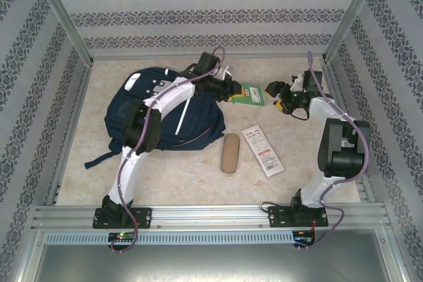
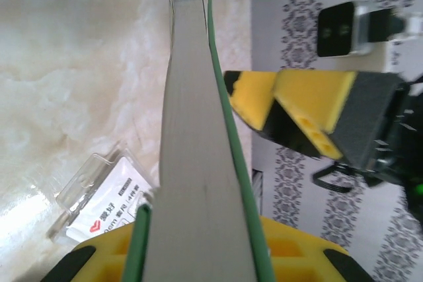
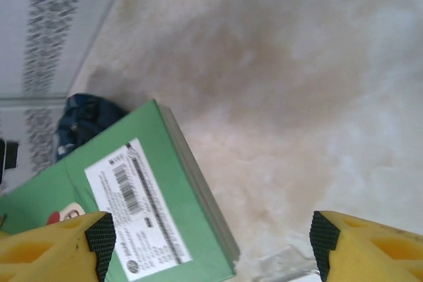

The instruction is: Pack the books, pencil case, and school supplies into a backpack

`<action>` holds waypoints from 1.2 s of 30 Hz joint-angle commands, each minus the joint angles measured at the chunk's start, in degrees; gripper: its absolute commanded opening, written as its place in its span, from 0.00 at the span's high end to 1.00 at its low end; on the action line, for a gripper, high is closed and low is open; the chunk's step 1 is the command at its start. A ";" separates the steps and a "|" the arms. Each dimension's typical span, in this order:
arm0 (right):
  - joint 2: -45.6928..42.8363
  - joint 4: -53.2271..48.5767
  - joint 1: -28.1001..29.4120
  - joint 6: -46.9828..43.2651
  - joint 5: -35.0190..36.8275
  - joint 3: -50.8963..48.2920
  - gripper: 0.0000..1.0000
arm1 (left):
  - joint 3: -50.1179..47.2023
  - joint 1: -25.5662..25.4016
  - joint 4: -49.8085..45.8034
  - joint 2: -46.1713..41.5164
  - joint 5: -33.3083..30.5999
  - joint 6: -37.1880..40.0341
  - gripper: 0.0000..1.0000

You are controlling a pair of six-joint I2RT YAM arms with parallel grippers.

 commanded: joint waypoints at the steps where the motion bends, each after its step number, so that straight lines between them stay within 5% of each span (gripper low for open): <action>1: -0.18 7.45 1.16 4.57 -8.68 -1.08 0.19 | -1.23 1.74 5.64 -3.73 6.59 -0.05 1.00; 18: 6.93 28.98 5.84 22.29 -15.65 -1.23 0.16 | -3.98 2.65 18.16 -3.96 9.81 -9.65 1.00; 24: 8.65 32.19 5.88 25.24 -15.99 0.32 0.30 | -5.48 2.67 21.36 -3.84 10.28 -12.12 1.00; 30: 8.96 28.97 5.76 23.73 -14.02 -0.01 0.13 | -5.89 3.16 23.15 -4.62 9.46 -13.21 1.00; 36: 10.50 30.29 4.17 24.87 -12.57 -2.27 0.11 | -5.21 3.24 24.18 -4.76 9.55 -14.28 1.00</action>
